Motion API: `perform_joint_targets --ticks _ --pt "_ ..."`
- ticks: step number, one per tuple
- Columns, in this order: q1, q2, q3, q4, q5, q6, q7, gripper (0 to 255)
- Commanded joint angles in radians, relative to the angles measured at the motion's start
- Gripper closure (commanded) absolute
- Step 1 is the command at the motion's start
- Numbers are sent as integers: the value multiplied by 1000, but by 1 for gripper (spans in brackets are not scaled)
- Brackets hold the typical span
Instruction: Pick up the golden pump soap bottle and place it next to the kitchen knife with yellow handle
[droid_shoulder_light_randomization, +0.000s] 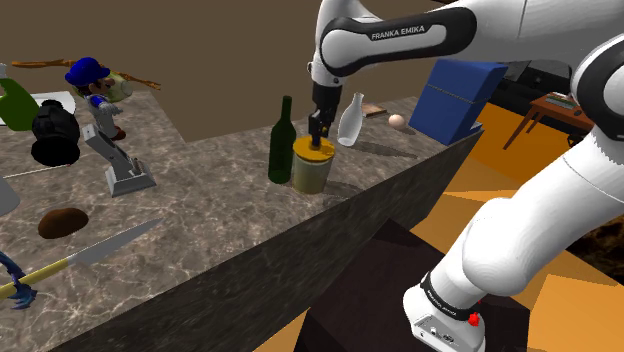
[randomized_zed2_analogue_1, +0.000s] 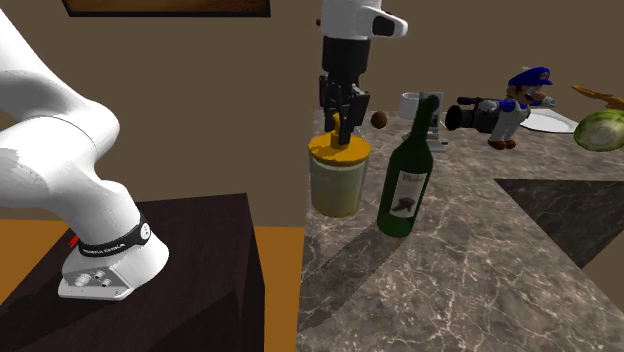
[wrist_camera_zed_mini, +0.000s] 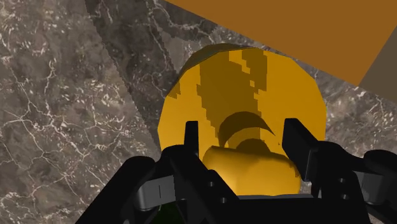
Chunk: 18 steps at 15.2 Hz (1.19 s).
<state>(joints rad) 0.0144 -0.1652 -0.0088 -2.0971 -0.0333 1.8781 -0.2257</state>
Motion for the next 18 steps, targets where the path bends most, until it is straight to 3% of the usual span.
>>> perform_joint_targets --ticks 1,18 --pt "0 -4 0 24 0 -28 0 255" --pt "1 -6 1 251 2 -257 -7 255"
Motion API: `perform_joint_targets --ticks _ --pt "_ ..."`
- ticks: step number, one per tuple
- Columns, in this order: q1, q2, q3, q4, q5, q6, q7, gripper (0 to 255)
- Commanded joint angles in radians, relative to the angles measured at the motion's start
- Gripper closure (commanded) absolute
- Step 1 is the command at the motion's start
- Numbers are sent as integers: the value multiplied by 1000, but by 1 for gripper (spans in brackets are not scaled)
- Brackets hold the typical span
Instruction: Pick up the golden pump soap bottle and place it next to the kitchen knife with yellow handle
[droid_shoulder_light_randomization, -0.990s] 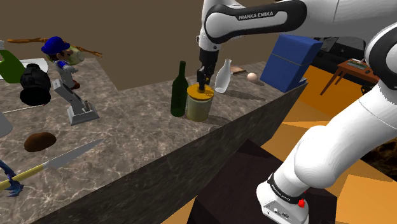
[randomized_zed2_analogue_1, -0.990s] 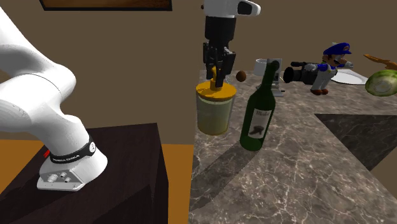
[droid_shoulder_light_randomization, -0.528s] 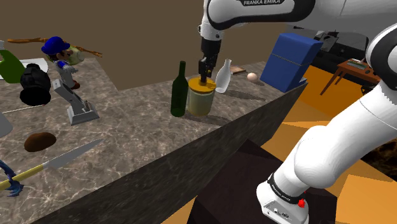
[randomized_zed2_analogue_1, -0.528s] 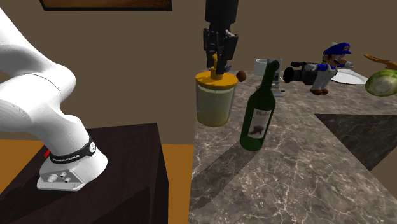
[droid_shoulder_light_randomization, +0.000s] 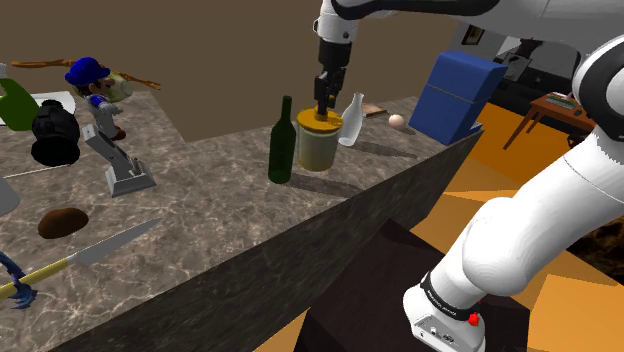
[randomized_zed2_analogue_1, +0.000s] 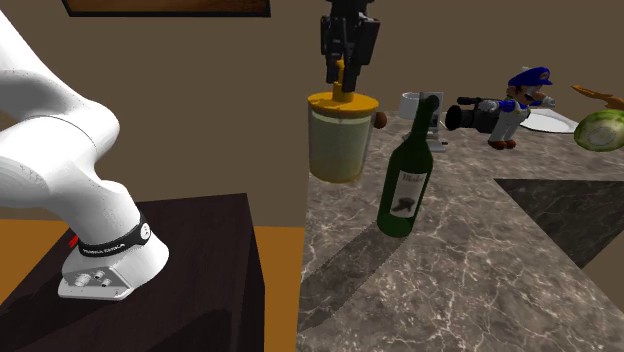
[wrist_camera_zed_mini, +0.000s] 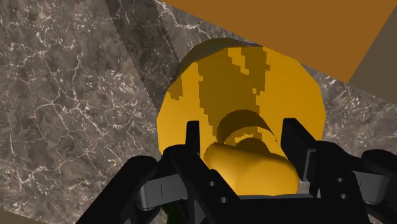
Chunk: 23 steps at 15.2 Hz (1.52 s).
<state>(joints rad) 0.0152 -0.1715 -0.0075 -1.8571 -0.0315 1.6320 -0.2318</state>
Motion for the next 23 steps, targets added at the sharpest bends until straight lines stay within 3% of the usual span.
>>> perform_joint_targets --ticks 1,18,23 --pt "0 2 0 27 0 -24 -1 255" --pt "0 73 1 341 0 -268 -7 255" --pt "41 83 51 305 10 -224 85 255"
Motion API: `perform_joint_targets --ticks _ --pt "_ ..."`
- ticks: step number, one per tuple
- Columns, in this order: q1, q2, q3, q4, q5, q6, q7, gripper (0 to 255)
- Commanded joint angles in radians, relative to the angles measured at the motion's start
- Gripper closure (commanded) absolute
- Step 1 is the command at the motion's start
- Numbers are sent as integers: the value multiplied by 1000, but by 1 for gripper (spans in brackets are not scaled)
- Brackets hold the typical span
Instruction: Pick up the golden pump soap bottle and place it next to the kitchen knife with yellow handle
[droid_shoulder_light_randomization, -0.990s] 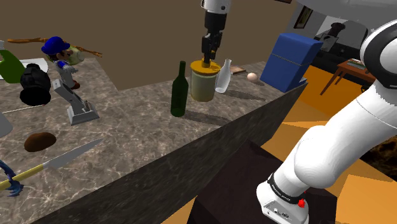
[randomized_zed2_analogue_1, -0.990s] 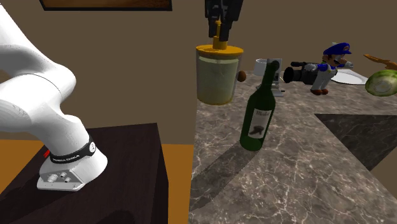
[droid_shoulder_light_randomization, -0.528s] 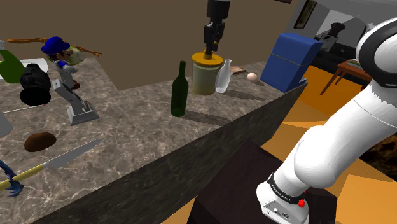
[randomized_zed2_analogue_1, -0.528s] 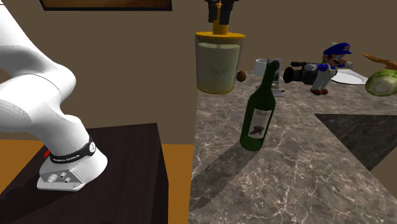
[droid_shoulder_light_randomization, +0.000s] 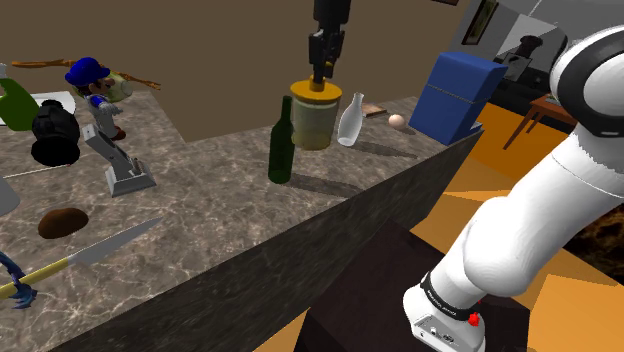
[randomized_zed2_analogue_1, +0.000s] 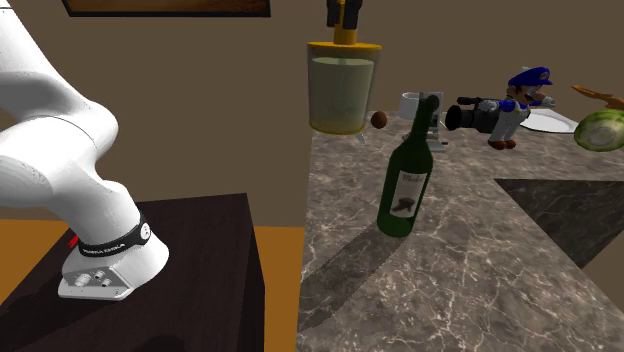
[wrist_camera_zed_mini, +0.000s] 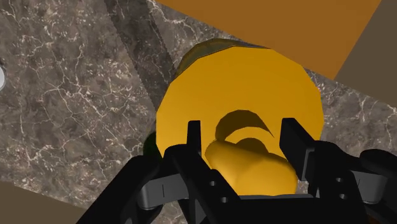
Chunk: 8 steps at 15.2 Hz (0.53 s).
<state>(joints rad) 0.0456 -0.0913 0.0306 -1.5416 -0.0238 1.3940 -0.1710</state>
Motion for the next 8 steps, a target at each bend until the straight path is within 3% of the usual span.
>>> perform_joint_targets --ticks 1,8 --pt "20 7 25 -18 4 25 47 255" --pt "91 70 107 -34 12 101 203 255"
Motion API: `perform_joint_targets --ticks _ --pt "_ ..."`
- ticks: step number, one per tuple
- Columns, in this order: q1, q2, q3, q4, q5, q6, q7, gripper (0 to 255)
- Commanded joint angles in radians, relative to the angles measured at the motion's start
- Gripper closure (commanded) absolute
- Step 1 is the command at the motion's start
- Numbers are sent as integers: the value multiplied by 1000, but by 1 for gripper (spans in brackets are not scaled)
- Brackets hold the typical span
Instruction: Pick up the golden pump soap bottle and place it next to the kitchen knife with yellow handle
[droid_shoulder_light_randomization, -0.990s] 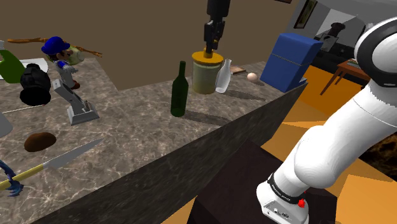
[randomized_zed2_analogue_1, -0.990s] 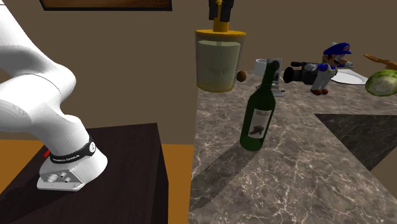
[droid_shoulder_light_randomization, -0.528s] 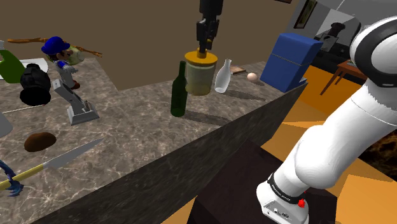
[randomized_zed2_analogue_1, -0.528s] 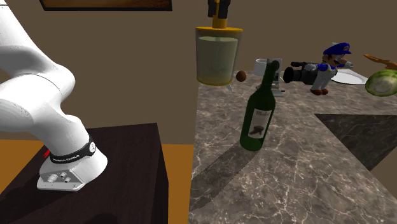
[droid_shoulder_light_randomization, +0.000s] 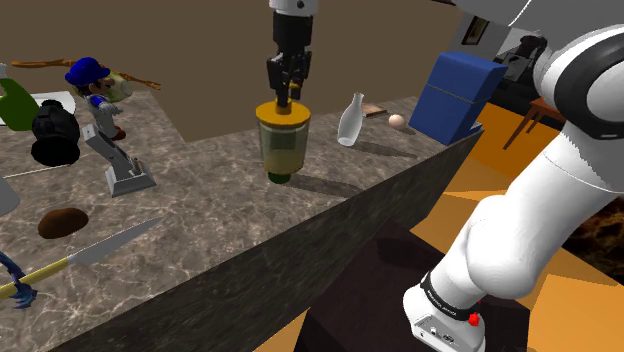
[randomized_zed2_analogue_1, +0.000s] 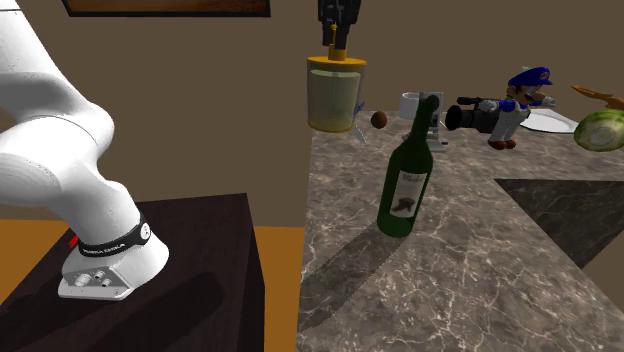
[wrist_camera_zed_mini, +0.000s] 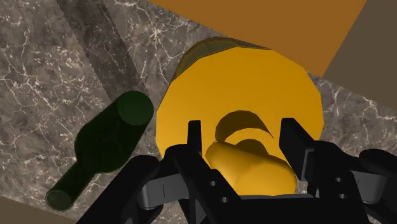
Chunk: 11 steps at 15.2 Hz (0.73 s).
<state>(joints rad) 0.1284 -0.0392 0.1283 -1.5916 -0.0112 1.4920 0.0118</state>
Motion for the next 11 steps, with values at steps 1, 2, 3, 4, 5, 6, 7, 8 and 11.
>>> perform_joint_targets --ticks 1,2,3,4,5,6,7,8,11 --pt "19 31 21 19 -1 13 42 255" --pt "29 45 32 23 -2 23 63 255" --pt "40 60 42 29 -4 32 85 255" --pt "51 77 53 36 -5 40 107 255" --pt "63 94 63 44 -8 49 128 255" --pt "74 112 73 54 -11 56 149 255" --pt "85 131 82 65 -14 64 170 255" --pt "97 152 91 78 -18 70 191 255" --pt "135 218 116 126 -33 87 253 255"
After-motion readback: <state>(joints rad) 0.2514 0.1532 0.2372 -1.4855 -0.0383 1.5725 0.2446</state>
